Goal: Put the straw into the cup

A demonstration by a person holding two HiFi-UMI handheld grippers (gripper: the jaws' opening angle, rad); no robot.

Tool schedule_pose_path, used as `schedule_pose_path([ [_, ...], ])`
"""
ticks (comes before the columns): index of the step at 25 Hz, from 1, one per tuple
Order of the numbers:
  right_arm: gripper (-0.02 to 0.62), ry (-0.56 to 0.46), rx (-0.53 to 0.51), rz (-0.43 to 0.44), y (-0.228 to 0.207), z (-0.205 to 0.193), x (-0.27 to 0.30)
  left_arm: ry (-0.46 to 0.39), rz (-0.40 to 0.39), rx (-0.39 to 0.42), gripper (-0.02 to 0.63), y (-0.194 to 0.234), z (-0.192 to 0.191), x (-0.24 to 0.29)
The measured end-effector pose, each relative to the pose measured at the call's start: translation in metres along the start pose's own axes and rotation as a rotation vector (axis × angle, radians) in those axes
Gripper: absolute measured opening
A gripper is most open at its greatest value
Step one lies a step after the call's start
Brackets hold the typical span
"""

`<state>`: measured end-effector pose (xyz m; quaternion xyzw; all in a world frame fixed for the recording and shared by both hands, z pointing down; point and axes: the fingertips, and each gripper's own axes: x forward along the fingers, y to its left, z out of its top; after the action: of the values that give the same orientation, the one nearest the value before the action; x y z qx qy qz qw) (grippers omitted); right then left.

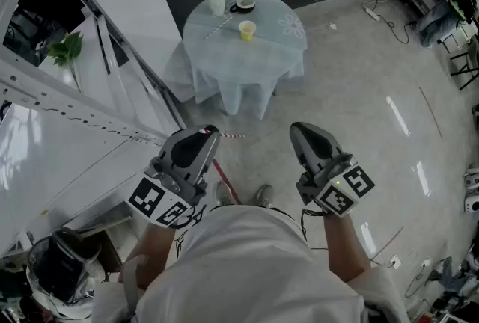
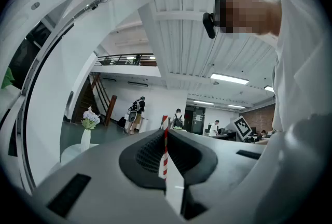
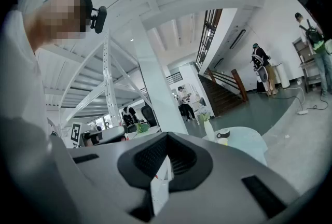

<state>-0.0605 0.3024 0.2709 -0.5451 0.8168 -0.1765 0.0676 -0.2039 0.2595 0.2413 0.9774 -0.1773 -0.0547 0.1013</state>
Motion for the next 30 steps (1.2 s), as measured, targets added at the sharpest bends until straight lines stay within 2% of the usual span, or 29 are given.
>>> schedule_pose_path([
  [11, 0.020, -0.001, 0.042, 0.022, -0.007, 0.000, -0.007, 0.006, 0.016, 0.004, 0.031, -0.010, -0.003, 0.006],
  [30, 0.020, 0.019, 0.033, 0.103, -0.055, -0.001, -0.086, -0.003, 0.106, 0.045, 0.031, -0.087, -0.028, 0.044],
])
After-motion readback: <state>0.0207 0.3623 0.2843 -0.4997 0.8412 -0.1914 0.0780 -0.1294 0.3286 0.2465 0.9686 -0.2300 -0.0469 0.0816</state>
